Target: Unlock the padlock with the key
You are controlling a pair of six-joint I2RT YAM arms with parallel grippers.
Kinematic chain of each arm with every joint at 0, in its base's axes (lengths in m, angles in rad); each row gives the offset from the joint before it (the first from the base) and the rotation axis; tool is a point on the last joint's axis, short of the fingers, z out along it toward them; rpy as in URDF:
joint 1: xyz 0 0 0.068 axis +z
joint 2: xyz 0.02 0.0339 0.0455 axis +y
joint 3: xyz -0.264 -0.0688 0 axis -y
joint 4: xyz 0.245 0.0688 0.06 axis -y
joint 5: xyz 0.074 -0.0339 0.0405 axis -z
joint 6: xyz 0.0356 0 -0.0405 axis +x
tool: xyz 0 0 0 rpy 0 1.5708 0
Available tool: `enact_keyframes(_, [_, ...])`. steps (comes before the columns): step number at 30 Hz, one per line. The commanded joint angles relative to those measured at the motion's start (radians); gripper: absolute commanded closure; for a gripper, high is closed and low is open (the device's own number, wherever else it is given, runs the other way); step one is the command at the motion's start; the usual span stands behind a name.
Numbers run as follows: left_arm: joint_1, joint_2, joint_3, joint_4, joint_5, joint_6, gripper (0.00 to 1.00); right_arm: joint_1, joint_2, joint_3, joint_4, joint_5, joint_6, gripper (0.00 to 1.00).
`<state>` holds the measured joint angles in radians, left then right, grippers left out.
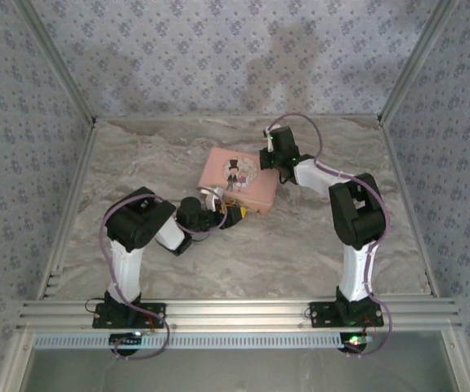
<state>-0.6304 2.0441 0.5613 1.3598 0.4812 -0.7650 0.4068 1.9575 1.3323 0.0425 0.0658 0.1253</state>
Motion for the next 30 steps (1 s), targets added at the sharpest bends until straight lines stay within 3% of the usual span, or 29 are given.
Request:
enact_keyframes(1, [-0.011, 0.029, 0.029, 0.047, 0.029, -0.013, 0.42, 0.016, -0.011, -0.031, -0.085, -0.041, -0.009, 1.00])
enact_keyframes(7, [-0.015, -0.004, 0.006, 0.047, -0.009, 0.015, 0.35, 0.015, -0.014, -0.033, -0.081, -0.040, -0.006, 1.00])
enact_keyframes(10, [-0.015, -0.004, 0.012, 0.047, 0.035, 0.010, 0.40, 0.015, -0.012, -0.033, -0.078, -0.040, -0.006, 1.00])
enact_keyframes(14, [-0.018, -0.030, -0.004, 0.047, 0.034, 0.023, 0.38, 0.016, -0.012, -0.033, -0.077, -0.040, -0.004, 1.00])
enact_keyframes(18, [-0.017, -0.054, -0.004, 0.047, 0.059, 0.023, 0.46, 0.014, -0.011, -0.033, -0.076, -0.039, -0.005, 1.00])
enact_keyframes(27, [-0.013, -0.028, -0.013, 0.047, -0.024, 0.002, 0.42, 0.015, -0.015, -0.035, -0.078, -0.041, -0.009, 1.00])
enact_keyframes(30, [-0.014, -0.020, -0.010, 0.047, -0.013, -0.003, 0.53, 0.012, -0.018, -0.037, -0.081, -0.039, -0.012, 1.00])
